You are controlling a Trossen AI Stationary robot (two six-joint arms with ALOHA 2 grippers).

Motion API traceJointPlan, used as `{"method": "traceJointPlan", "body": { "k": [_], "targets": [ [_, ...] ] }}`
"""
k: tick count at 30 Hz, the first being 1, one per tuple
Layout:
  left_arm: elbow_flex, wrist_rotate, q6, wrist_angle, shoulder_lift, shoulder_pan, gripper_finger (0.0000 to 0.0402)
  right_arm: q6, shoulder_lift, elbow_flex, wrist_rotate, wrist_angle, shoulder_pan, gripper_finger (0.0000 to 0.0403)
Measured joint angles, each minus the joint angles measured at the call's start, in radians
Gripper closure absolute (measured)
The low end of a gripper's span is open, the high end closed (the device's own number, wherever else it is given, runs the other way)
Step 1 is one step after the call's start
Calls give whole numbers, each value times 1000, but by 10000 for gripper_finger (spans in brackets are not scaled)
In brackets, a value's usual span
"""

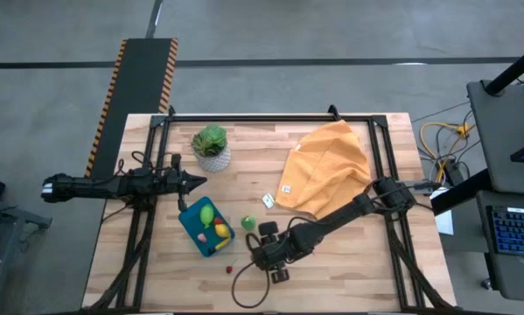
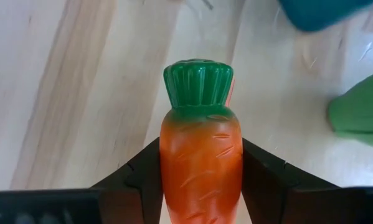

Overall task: Pick and placing Produce into tupperware
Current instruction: Put the orange carrot into the blue bin

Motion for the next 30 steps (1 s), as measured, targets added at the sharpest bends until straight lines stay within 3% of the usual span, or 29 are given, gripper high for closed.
{"method": "traceJointPlan", "body": {
  "k": [11,30],
  "targets": [
    [0,0,0,0,0,0,402,-26,0,68,27,23,-5,238],
    [0,0,0,0,0,0,402,-139,-2,69,29,461,-60,244]
  ]
}}
